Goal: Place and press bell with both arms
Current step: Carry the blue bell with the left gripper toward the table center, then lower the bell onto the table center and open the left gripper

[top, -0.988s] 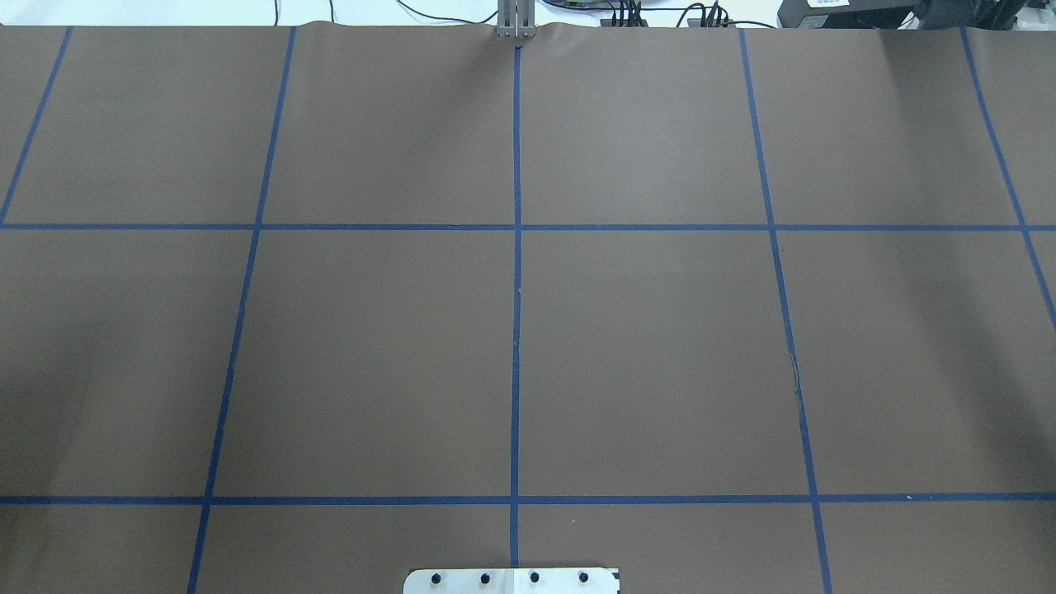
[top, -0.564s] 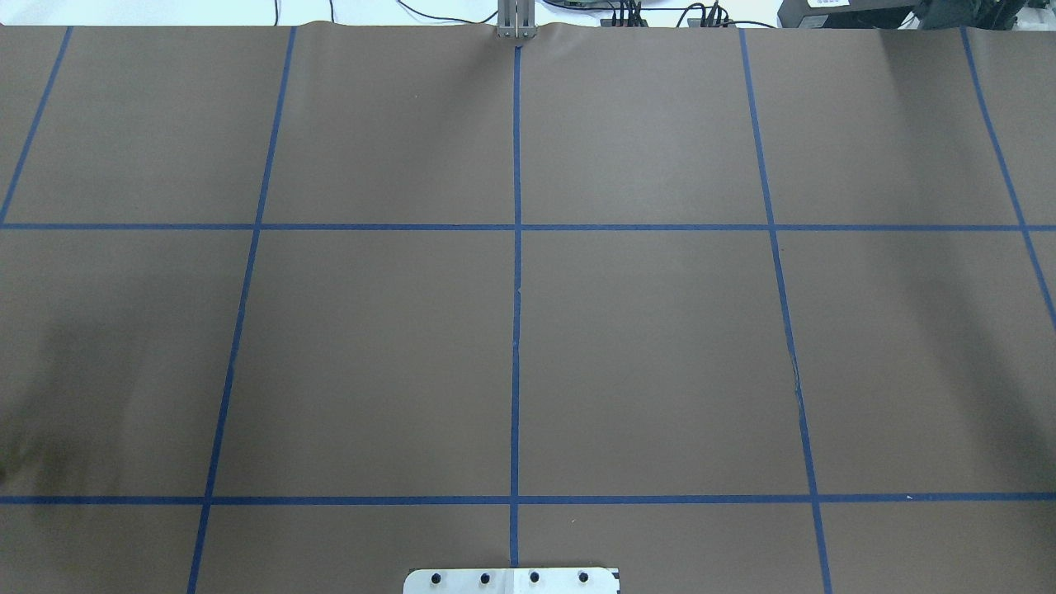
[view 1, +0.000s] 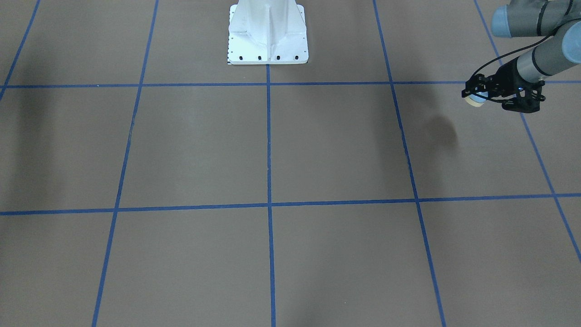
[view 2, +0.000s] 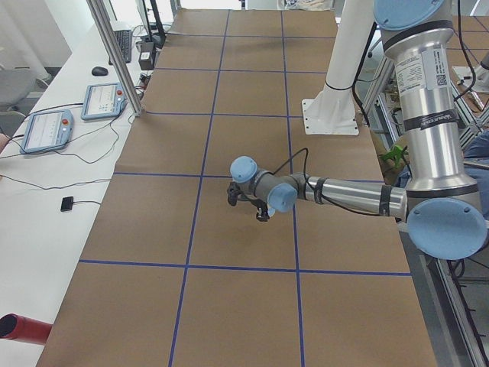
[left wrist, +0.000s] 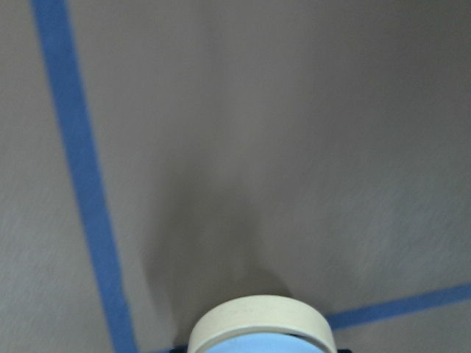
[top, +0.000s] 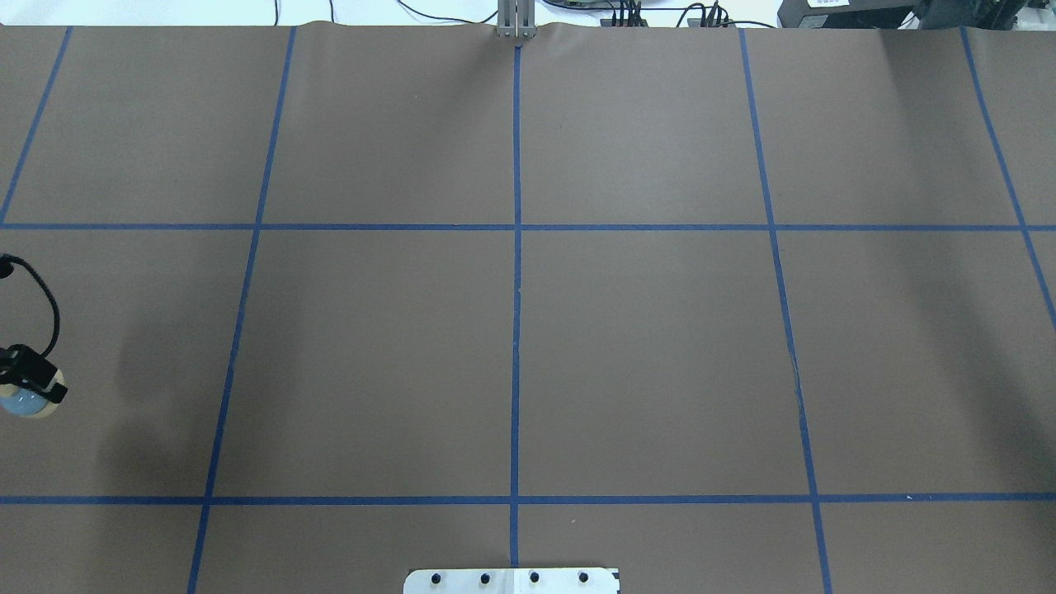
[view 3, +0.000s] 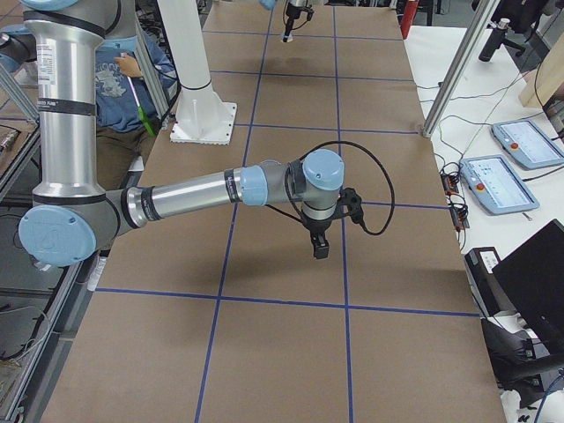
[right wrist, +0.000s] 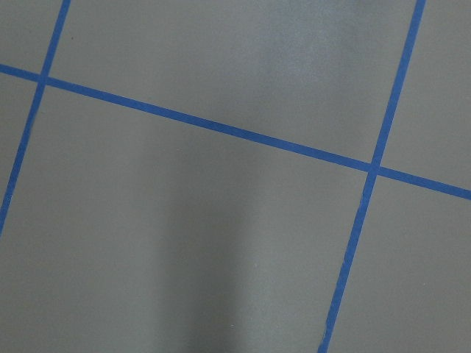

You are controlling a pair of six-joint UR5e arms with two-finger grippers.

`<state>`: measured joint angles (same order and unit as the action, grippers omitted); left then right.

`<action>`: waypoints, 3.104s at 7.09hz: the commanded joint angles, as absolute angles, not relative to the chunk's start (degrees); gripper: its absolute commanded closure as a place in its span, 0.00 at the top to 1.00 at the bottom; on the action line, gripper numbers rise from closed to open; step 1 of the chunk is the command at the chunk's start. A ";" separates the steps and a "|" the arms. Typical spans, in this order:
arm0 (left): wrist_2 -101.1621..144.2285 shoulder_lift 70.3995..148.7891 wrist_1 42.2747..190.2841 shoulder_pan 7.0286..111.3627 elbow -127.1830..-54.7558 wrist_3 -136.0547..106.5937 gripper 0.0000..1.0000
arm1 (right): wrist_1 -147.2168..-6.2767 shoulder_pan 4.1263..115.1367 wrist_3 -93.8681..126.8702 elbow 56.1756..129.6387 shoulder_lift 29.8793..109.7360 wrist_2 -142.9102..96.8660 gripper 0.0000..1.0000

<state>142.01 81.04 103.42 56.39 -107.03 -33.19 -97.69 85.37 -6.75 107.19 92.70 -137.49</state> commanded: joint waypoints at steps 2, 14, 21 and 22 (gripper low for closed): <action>139.59 101.35 83.83 54.33 -108.28 -37.68 0.00 | -97.56 85.17 -6.77 106.70 92.64 -137.37 1.00; 137.02 150.90 93.77 39.20 -55.12 -63.87 0.00 | -97.47 83.67 -6.68 105.73 92.46 -137.55 1.00; 136.85 153.72 95.89 36.04 -52.12 -69.70 0.38 | -97.47 83.58 -6.68 105.82 92.46 -137.64 1.00; 136.85 153.72 95.89 35.60 -52.03 -69.70 0.41 | -97.56 83.58 -6.68 105.73 92.46 -137.64 1.00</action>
